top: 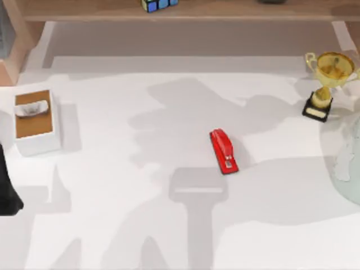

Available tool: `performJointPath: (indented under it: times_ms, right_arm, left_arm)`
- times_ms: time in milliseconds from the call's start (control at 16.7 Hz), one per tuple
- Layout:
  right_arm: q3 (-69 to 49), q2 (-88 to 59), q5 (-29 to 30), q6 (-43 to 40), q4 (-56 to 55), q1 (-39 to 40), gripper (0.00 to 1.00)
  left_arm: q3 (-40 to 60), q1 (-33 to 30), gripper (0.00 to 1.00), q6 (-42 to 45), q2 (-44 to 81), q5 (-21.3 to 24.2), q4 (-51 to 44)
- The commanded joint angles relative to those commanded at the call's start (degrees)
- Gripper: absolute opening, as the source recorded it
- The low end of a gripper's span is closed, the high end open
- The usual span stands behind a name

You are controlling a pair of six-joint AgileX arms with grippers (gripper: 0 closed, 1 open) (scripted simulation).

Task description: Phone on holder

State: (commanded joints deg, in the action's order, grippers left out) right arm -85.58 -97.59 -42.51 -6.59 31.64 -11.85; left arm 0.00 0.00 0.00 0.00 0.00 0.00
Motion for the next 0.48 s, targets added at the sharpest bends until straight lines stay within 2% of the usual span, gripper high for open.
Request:
performJointPath:
  times_ms: [240,480]
  right_arm:
    - [4.2,1.5,-6.9,-17.2,-2.6,-16.4,0.00]
    - [9.1,2.1,-11.2,-30.3,-4.3,-30.5,0.00]
  left_arm:
    - [0.0,0.0,1.00,0.0,0.0,0.0,0.0]
    - [0.0,0.0,1.00,0.0,0.0,0.0,0.0]
